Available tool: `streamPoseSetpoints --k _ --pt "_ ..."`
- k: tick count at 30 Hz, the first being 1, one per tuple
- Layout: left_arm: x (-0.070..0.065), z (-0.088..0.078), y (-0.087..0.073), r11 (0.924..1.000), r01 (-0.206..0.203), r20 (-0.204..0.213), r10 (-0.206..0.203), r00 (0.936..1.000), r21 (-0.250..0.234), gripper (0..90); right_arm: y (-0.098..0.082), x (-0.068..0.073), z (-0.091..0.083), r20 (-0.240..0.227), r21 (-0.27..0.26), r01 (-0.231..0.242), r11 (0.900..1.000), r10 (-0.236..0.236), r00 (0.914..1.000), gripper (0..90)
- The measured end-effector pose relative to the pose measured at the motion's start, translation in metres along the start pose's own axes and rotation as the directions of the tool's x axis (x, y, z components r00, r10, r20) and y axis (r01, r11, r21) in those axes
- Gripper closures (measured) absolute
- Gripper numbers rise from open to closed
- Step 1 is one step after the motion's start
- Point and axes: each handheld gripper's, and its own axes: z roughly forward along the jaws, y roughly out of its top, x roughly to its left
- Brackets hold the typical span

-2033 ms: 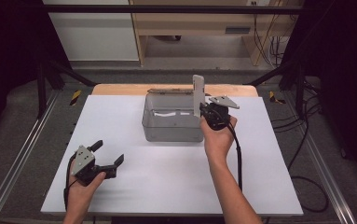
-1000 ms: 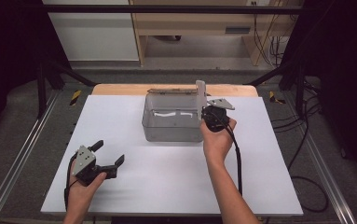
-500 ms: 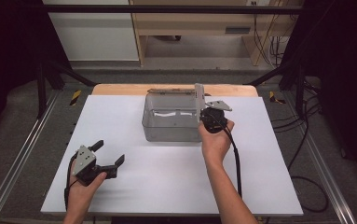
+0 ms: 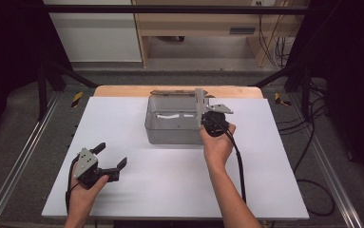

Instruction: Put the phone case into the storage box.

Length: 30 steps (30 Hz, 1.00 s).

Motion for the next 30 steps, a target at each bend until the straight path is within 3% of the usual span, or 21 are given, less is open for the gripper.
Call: streamPoseSetpoints --k 30 --pt "-0.0004 0.0005 0.0 1.0 -0.003 0.004 0.003 1.0 0.002 4.0 -0.0054 0.0002 0.0075 -0.007 0.043 -0.028 0.999 0.029 0.9996 81.3"
